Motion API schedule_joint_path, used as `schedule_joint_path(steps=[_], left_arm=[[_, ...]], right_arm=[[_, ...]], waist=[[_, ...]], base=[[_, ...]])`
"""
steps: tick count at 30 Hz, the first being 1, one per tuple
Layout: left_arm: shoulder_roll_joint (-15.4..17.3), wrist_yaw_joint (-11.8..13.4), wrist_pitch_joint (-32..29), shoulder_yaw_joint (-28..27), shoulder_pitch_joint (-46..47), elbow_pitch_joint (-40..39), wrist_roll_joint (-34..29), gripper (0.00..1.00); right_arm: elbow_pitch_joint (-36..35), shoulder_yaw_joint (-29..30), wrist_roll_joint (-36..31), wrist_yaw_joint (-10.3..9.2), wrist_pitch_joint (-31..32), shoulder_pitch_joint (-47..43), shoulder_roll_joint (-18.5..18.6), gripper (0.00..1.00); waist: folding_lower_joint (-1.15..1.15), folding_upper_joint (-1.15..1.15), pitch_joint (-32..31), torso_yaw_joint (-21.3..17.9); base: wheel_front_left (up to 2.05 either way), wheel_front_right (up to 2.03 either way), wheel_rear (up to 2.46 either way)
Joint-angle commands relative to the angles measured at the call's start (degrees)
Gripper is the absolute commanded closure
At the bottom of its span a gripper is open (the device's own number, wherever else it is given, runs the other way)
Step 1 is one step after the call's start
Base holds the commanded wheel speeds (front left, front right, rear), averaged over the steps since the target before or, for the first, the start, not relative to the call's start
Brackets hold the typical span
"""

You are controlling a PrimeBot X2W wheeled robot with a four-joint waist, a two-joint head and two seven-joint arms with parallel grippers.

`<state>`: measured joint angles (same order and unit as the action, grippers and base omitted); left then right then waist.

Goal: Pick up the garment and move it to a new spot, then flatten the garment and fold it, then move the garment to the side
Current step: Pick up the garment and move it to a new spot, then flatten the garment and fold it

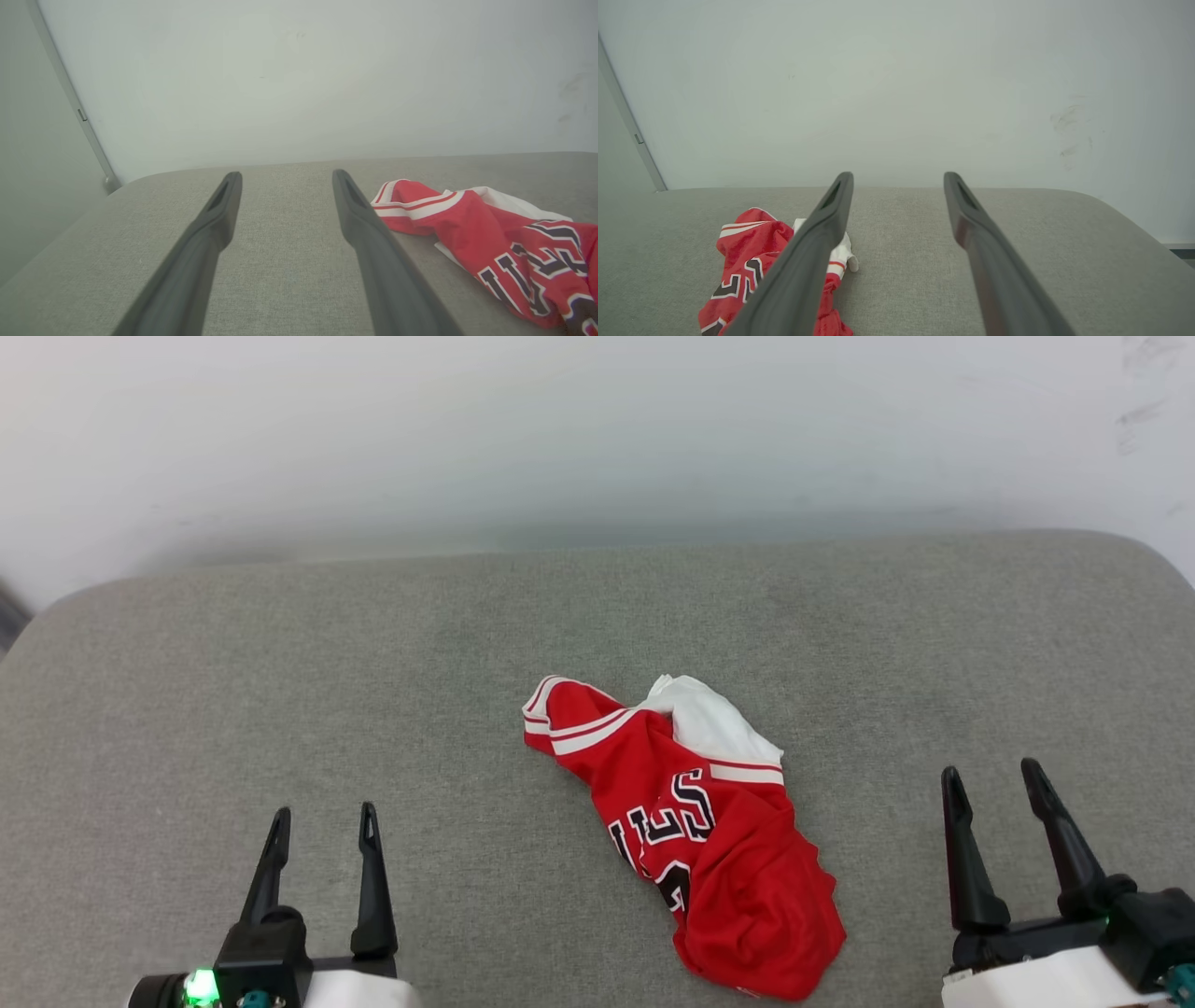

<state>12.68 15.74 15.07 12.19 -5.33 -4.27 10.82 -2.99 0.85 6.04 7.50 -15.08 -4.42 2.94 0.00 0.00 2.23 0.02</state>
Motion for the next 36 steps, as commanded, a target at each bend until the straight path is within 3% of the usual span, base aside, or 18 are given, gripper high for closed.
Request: schedule_joint_path(steps=[1, 12, 24, 30, 36], left_arm=[[-0.49, -0.4, 0.15, -0.56, -0.89, -0.14, -0.61, 0.0], [-5.62, -4.8, 0.15, -5.43, -5.12, 0.63, -4.08, 0.0], [-8.07, -8.2, 0.15, -8.64, -6.07, 0.89, -6.1, 0.0], [-8.8, -9.25, 0.15, -9.7, -5.39, 0.92, -6.67, 0.0], [-9.18, -10.02, 0.15, -10.18, -3.48, 0.61, -6.7, 0.0]], right_arm=[[0.25, -0.14, 0.38, -0.02, -0.14, -0.93, -0.11, 0.0], [1.34, -1.05, 2.71, -0.02, -0.14, -3.67, -0.11, 0.0], [1.28, -1.21, 2.97, -0.02, -0.14, -3.39, -0.11, 0.0], [-0.82, -0.84, 1.06, -0.02, -0.14, 1.77, -0.11, 0.0], [-2.81, -2.89, -4.95, -0.02, -0.14, 14.18, 0.2, 0.0]], waist=[[0.0, 0.0, -0.33, -0.16], [0.0, 0.0, -2.04, -0.11], [0.0, 0.0, -2.19, 0.03], [0.0, 0.0, -1.51, 0.2], [0.0, 0.0, 0.93, 0.54]], base=[[0.0, 0.0, 0.0], [0.0, 0.0, 0.0], [0.0, 0.0, 0.0], [0.0, 0.0, 0.0], [0.0, 0.0, 0.0]])
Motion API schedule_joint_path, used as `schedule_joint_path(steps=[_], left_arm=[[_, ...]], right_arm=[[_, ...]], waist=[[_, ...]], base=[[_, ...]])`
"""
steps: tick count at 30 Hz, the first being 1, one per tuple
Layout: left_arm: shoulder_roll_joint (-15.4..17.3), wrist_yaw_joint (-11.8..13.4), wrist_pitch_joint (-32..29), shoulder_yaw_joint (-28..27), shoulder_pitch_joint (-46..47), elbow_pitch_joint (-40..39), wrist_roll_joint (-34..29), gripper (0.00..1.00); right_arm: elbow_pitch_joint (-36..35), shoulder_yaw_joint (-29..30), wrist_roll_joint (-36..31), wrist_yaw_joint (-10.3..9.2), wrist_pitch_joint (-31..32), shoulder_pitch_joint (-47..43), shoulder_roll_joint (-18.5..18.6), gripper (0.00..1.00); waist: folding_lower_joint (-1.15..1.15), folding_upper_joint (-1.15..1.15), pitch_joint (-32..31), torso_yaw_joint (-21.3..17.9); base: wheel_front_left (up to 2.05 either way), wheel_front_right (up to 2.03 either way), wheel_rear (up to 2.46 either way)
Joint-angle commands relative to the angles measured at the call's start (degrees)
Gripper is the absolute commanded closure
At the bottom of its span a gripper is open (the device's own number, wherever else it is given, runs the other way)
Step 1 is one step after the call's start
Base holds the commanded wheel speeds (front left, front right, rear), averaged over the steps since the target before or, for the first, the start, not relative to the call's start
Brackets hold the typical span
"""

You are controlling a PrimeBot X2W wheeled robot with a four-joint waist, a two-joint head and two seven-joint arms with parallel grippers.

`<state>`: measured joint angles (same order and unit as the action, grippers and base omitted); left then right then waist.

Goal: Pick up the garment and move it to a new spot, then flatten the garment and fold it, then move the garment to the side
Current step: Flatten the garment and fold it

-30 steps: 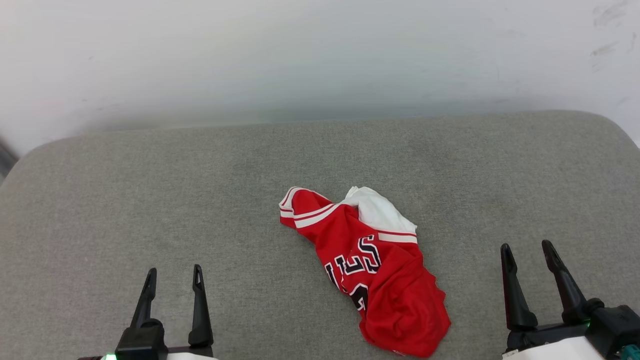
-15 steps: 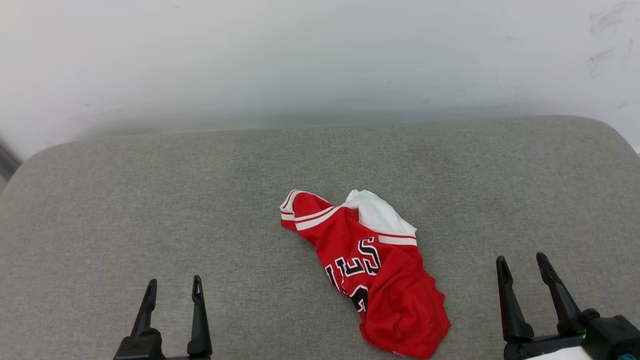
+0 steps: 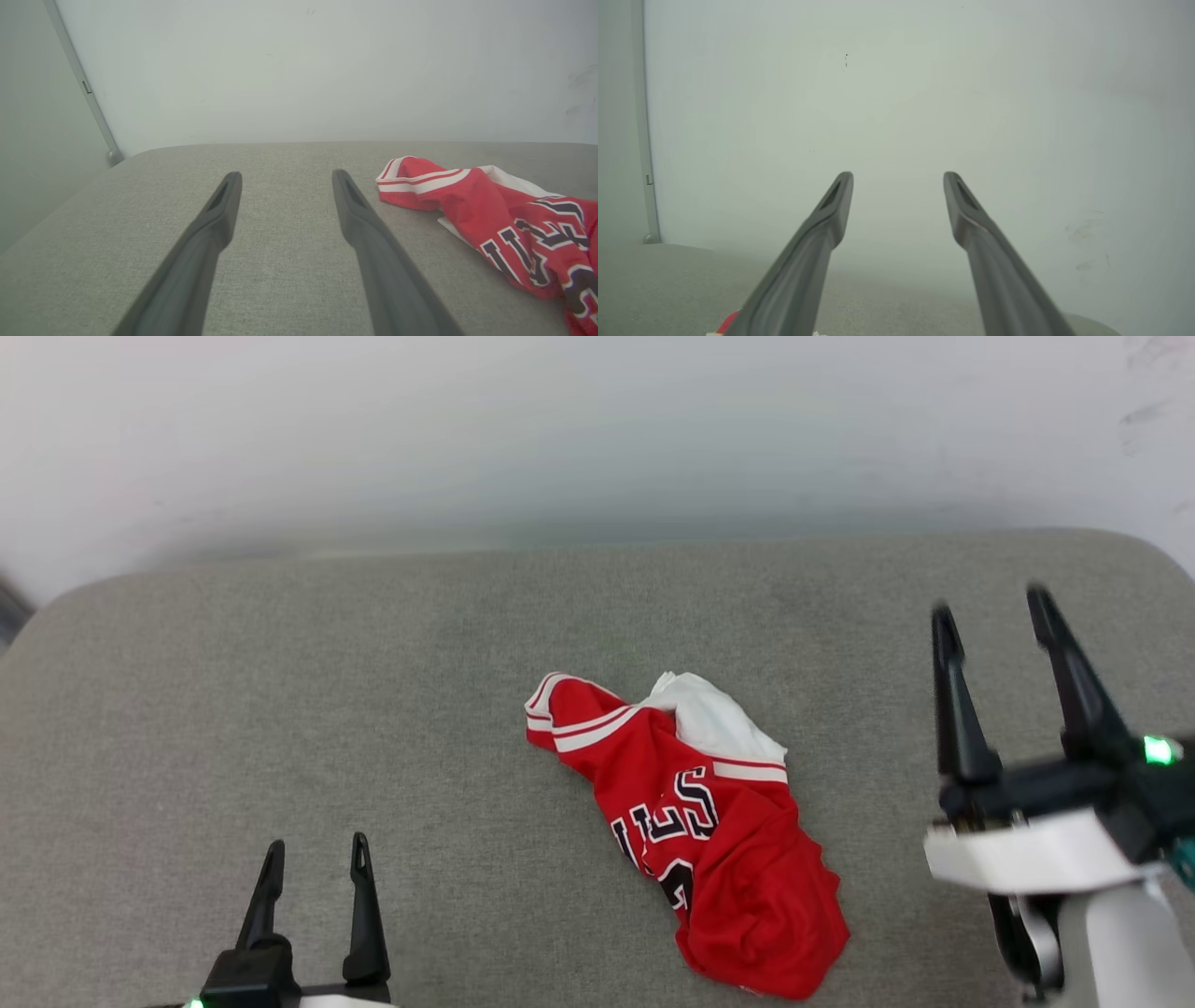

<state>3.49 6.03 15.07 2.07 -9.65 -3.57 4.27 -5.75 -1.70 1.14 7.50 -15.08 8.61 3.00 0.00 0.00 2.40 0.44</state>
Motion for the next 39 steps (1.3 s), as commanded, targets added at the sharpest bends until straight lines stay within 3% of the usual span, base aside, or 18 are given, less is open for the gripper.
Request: schedule_joint_path(steps=[1, 4, 7, 11, 16, 23, 28, 33, 39], left_arm=[[0.01, -0.31, 0.15, -0.06, 0.84, -0.1, -0.15, 0.0], [-0.23, -0.87, 0.15, -0.13, 2.28, -0.06, -0.32, 0.0], [-0.32, -0.81, 0.15, -0.3, 2.9, -0.03, -0.26, 0.0], [-0.5, -0.61, 0.15, -0.65, 3.69, -0.3, 0.17, 0.0], [-0.6, -0.15, 0.15, -0.06, 5.1, -0.75, 0.31, 0.0], [-0.63, 1.44, 0.15, 2.33, 7.83, -2.15, 1.57, 0.0], [-0.63, 2.47, 0.15, 4.3, 10.23, -2.96, 2.59, 0.0], [-0.64, 3.18, 0.15, 6.15, 12.57, -3.41, 3.51, 0.0], [-0.65, 4.13, 0.15, 7.67, 14.23, -3.21, 4.37, 0.0]], right_arm=[[-0.05, -0.34, -0.05, -0.02, -0.14, 1.15, 0.14, 0.0], [2.8, -3.58, -1.33, -0.03, -0.14, 11.56, 4.01, 0.0], [5.48, -6.2, -0.91, -0.03, -0.13, 16.42, 6.53, 0.0], [14.79, -15.35, 1.77, -0.03, 2.23, 25.95, 12.81, 0.0], [22.43, -32.79, 12.21, -0.04, 19.12, 36.22, 21.37, 0.0], [22.11, -56.36, 35.04, -0.04, 44.33, 48.98, 31.24, 0.0], [24.56, -64.37, 46.04, -0.04, 54.14, 55.38, 33.12, 0.0], [30.23, -68.52, 49.75, -0.03, 54.92, 57.54, 31.25, 0.0], [35.68, -71.55, 51.76, -0.01, 54.35, 52.26, 29.07, 0.0]], waist=[[0.0, 0.0, 0.76, 0.12], [0.0, 0.0, 2.83, 0.59], [0.0, 0.0, 3.67, 0.83], [0.0, 0.0, 5.09, 1.08], [0.0, 0.0, 7.02, 2.27], [0.0, 0.0, 11.09, 4.58], [0.0, 0.0, 14.58, 6.66], [0.0, 0.0, 17.64, 8.66], [0.0, 0.0, 19.39, 10.1]], base=[[0.0, 0.0, 0.0], [0.0, 0.0, 0.0], [0.0, 0.0, 0.0], [0.0, 0.0, 0.0], [0.0, 0.0, 0.0], [0.0, 0.0, 0.0], [0.0, 0.0, 0.0], [0.0, 0.0, 0.0], [0.0, 0.0, 0.0]])
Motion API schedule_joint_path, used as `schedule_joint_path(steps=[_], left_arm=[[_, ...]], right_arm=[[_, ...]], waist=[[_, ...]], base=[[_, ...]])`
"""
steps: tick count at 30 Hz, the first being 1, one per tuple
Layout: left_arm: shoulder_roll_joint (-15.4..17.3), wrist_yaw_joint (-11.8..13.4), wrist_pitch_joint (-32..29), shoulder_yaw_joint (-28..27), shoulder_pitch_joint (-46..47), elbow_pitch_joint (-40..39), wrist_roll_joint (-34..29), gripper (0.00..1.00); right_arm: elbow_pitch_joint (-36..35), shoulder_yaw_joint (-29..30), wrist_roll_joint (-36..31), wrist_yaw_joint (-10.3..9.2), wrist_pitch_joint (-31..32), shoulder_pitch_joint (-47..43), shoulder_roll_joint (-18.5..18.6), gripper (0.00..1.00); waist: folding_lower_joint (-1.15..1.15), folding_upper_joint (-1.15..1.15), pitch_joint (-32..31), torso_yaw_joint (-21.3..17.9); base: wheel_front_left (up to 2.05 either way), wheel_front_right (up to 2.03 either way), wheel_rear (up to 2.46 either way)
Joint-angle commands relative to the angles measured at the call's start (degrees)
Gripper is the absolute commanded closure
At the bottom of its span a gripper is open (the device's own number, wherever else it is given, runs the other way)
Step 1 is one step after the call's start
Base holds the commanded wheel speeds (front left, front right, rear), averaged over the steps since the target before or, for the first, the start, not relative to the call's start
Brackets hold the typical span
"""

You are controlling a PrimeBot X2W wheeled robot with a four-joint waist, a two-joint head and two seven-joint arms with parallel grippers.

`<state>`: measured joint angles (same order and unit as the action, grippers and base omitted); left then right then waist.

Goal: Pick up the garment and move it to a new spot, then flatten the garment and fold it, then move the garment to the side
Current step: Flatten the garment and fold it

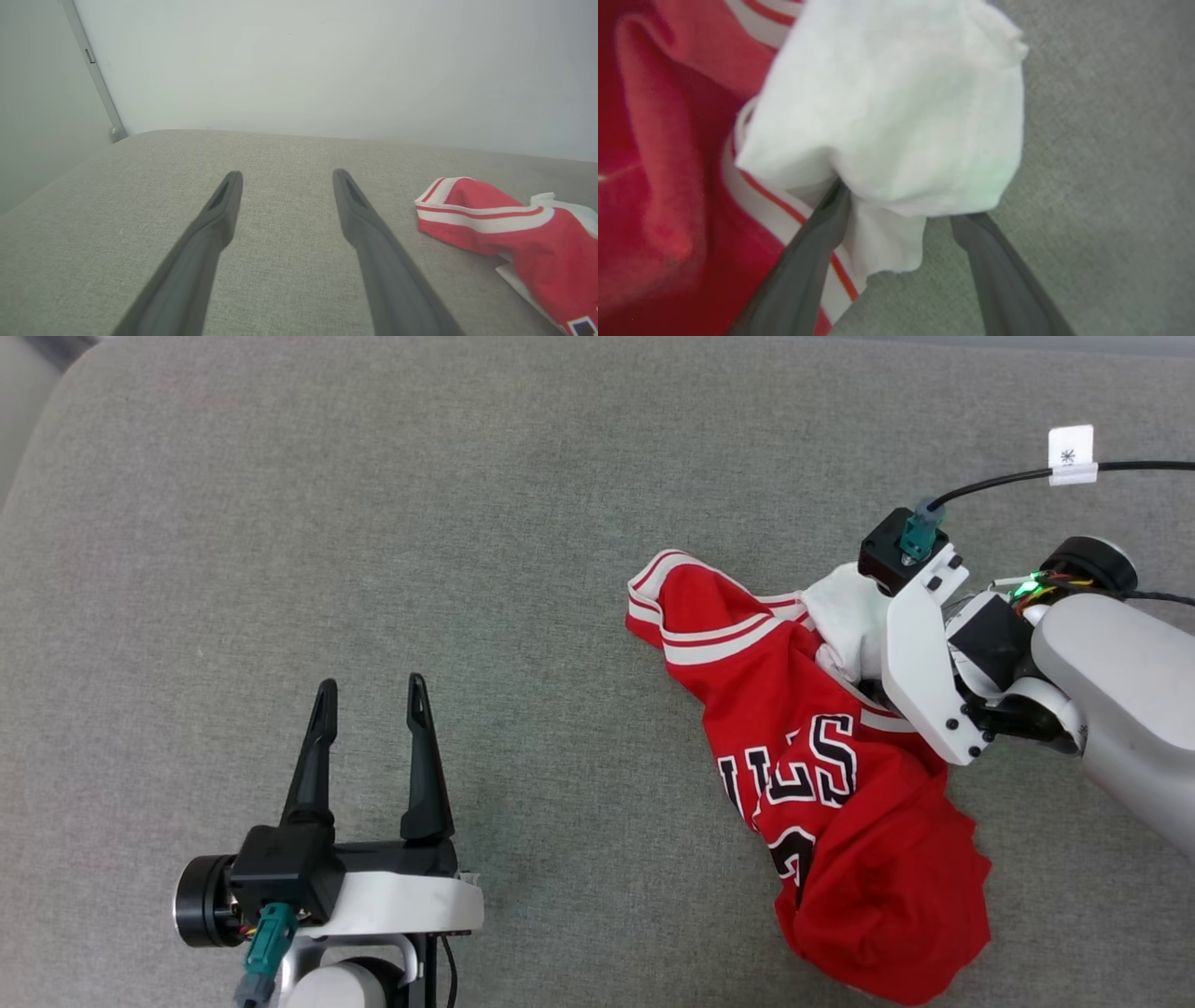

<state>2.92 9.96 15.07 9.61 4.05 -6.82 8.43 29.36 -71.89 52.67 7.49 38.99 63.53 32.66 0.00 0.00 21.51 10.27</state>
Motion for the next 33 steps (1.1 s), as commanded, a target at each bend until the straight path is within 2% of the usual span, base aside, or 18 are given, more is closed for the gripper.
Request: schedule_joint_path(steps=[1, 4, 5, 6, 9, 14, 19, 26, 31, 33], left_arm=[[-0.06, 0.26, 0.15, 0.15, 0.65, 0.1, 0.28, 0.0], [-0.06, 0.62, 0.15, -0.22, 0.51, 0.36, 0.1, 0.0], [-0.06, 0.73, 0.15, -0.37, 0.25, 0.53, 0.04, 0.0], [-0.05, 0.65, 0.15, -0.63, -0.09, 0.66, -0.03, 0.0], [-0.06, 0.4, 0.15, -1.48, -1.29, 1.0, -0.3, 0.0], [-0.06, 0.03, 0.15, -2.47, -3.53, 0.94, -1.26, 0.0], [-0.06, 0.33, 0.15, -3.8, -6.28, 0.29, -1.6, 0.0], [-0.07, 0.46, 0.15, -4.19, -9.13, -0.4, -1.69, 0.0], [-0.07, 0.02, 0.15, -4.05, -9.95, -0.49, -1.91, 0.0], [-0.06, -0.25, 0.15, -4.13, -10.04, -0.45, -2.05, 0.0]], right_arm=[[1.01, -1.73, 0.43, 0.0, 0.29, -4.1, -0.99, 0.0], [1.87, -2.33, -0.08, 0.02, -1.48, -5.87, -1.94, 0.0], [1.82, -2.35, -0.56, 0.03, -2.81, -5.72, -2.07, 0.76], [1.83, -2.26, -0.94, 0.07, -4.22, -5.05, -2.12, 1.0], [1.29, -1.69, -0.83, 0.03, -8.93, -3.07, -1.71, 1.0], [-1.12, -1.43, -0.37, -0.01, -17.06, 0.26, 2.23, 1.0], [-6.43, -1.31, 0.08, -0.02, -22.87, -0.92, 9.25, 1.0], [-11.04, 4.2, 2.16, -0.02, -29.24, -10.65, 18.3, 1.0], [-9.01, 8.72, 2.99, -0.02, -31.84, -20.72, 21.12, 1.0], [-7.66, 10.35, 4.38, -0.02, -32.46, -25.17, 20.32, 1.0]], waist=[[0.0, 0.0, 0.35, 0.29], [0.0, 0.0, -0.02, -0.18], [0.0, 0.0, -0.4, -0.44], [0.0, 0.0, -0.87, -0.71], [0.0, 0.0, -3.01, -1.78], [0.0, 0.0, -7.06, -3.72], [0.0, 0.0, -10.19, -5.77], [0.0, 0.0, -12.13, -8.72], [0.0, 0.0, -12.55, -10.47], [0.0, 0.0, -12.55, -10.95]], base=[[0.0, 0.0, 0.0], [0.0, 0.0, 0.0], [0.0, 0.0, 0.0], [0.0, 0.0, 0.0], [0.0, 0.0, 0.0], [0.0, 0.0, 0.0], [0.0, 0.0, 0.0], [0.0, 0.0, 0.0], [0.0, 0.0, 0.0], [0.0, 0.0, 0.0]])
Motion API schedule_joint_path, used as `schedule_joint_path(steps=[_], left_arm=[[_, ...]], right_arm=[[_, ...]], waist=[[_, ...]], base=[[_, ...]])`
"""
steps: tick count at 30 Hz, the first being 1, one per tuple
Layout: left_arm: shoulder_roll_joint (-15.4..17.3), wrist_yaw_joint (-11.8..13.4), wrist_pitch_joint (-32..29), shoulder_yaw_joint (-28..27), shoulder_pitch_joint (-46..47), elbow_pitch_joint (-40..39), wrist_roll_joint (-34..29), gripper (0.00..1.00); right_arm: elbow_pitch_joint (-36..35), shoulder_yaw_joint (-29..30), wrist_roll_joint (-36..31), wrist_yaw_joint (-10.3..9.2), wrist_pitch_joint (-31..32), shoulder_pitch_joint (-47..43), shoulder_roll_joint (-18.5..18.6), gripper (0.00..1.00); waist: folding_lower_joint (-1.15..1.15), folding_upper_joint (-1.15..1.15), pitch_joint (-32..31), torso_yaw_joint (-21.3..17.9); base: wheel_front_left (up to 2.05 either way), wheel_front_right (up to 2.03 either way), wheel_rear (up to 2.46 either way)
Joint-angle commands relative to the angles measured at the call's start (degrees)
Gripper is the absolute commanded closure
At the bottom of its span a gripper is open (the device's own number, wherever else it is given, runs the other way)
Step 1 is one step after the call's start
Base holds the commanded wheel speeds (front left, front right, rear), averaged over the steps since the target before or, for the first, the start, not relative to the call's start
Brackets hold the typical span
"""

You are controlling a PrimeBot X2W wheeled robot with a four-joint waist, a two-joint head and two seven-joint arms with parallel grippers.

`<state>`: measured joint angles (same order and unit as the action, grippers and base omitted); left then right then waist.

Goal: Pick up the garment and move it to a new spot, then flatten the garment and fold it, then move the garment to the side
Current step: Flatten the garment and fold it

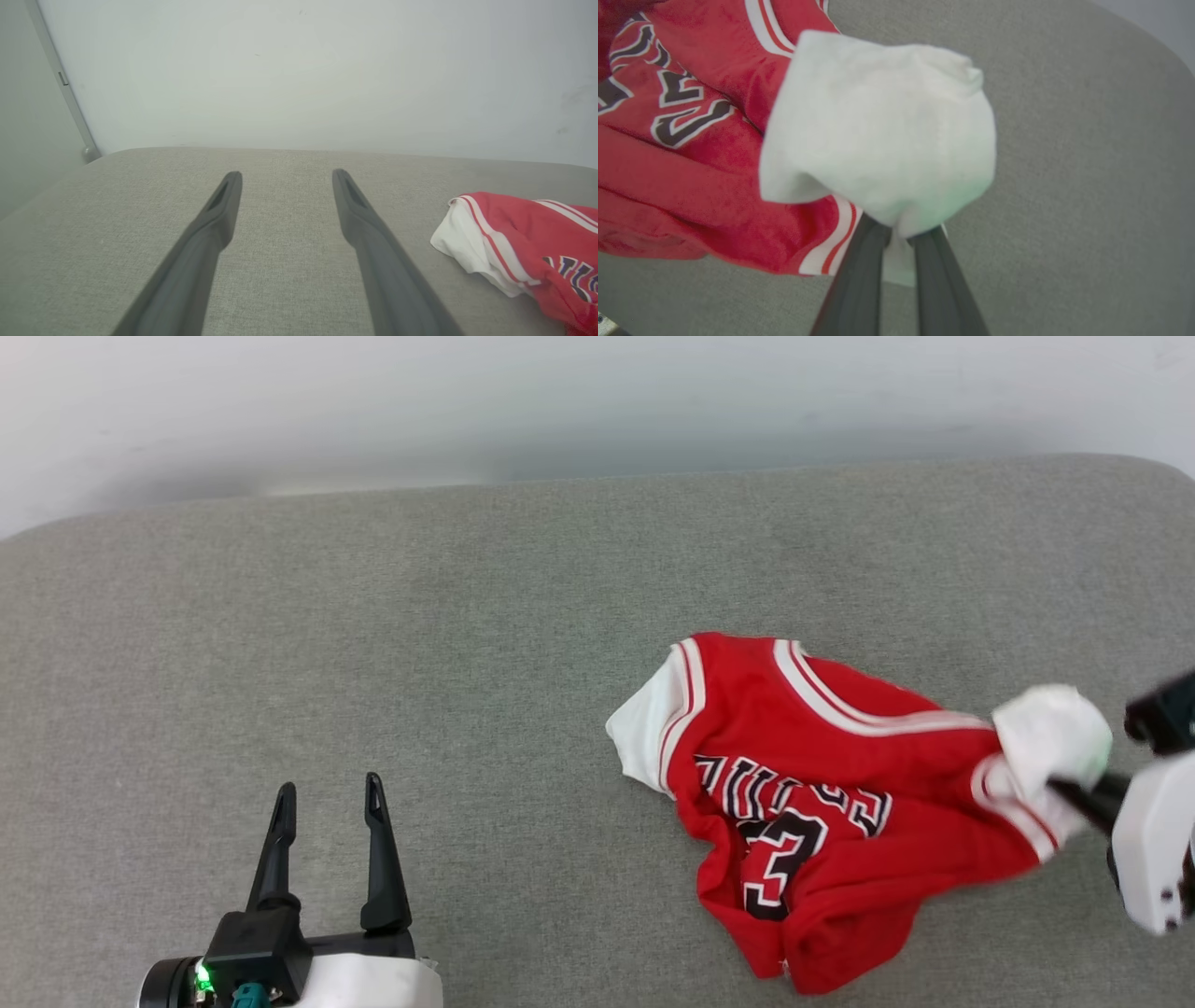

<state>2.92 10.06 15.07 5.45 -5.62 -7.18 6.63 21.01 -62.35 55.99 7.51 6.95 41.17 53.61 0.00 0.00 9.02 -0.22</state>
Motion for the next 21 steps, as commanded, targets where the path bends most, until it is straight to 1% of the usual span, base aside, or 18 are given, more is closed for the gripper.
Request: schedule_joint_path(steps=[1, 3, 6, 9, 12, 13, 14, 15, 16, 21], left_arm=[[-0.06, -0.39, 0.15, 0.02, -0.37, -0.03, -0.34, 0.0], [-0.06, -0.65, 0.15, 0.06, -0.14, 0.15, -0.36, 0.0], [-0.07, -0.94, 0.15, 0.03, 0.24, 0.27, -0.55, 0.0], [-0.06, -1.16, 0.15, 0.25, 0.48, 0.59, -0.74, 0.0], [-0.07, -1.32, 0.15, 0.29, 0.2, 0.85, -0.84, 0.0], [-0.07, -1.32, 0.15, 0.29, 0.2, 0.85, -0.84, 0.0], [-0.06, -1.39, 0.15, 0.12, -0.11, 0.95, -0.84, 0.0], [-0.06, -1.37, 0.15, -0.11, -0.5, 1.03, -0.79, 0.0], [-0.06, -1.44, 0.15, -0.29, -0.83, 1.1, -0.82, 0.0], [-0.07, -1.97, 0.15, -1.45, -1.27, 1.42, -1.24, 0.0]], right_arm=[[1.42, 1.4, 0.94, -0.04, -0.25, -4.74, -0.92, 1.0], [3.57, 2.01, -0.58, -0.04, 0.62, -8.19, -1.33, 1.0], [6.39, 3.6, 1.05, -0.03, 1.13, -13.63, -4.64, 1.0], [9.85, 3.96, 0.5, -0.03, 1.42, -17.78, -7.35, 1.0], [11.65, 6.17, 0.5, -0.03, -0.61, -19.33, -9.81, 1.0], [11.65, 6.17, 0.5, -0.03, -0.61, -19.33, -9.81, 1.0], [11.81, 7.49, 0.63, -0.03, -2.06, -19.21, -10.4, 1.0], [11.93, 8.64, 0.19, -0.03, -3.4, -19.03, -10.63, 0.54], [12.08, 10.01, -0.82, -0.03, -5.16, -18.79, -10.59, 0.0], [13.21, 17.97, -6.71, -0.04, -14.07, -18.25, -10.92, 0.0]], waist=[[0.0, 0.0, -0.06, -0.6], [0.0, 0.0, 0.02, -0.69], [0.0, 0.0, 0.16, -0.83], [0.0, 0.0, 0.11, -0.62], [0.0, 0.0, -0.44, -0.51], [0.0, 0.0, -0.44, -0.51], [0.0, 0.0, -0.76, -0.55], [0.0, 0.0, -1.12, -0.65], [0.0, 0.0, -1.47, -0.73], [0.0, 0.0, -2.93, -1.45]], base=[[0.0, 0.0, 0.0], [0.0, 0.0, 0.0], [0.0, 0.0, 0.0], [0.0, 0.0, 0.0], [0.0, 0.0, 0.0], [0.0, 0.0, 0.0], [0.0, 0.0, 0.0], [0.0, 0.0, 0.0], [0.0, 0.0, 0.0], [0.0, 0.0, 0.0]])
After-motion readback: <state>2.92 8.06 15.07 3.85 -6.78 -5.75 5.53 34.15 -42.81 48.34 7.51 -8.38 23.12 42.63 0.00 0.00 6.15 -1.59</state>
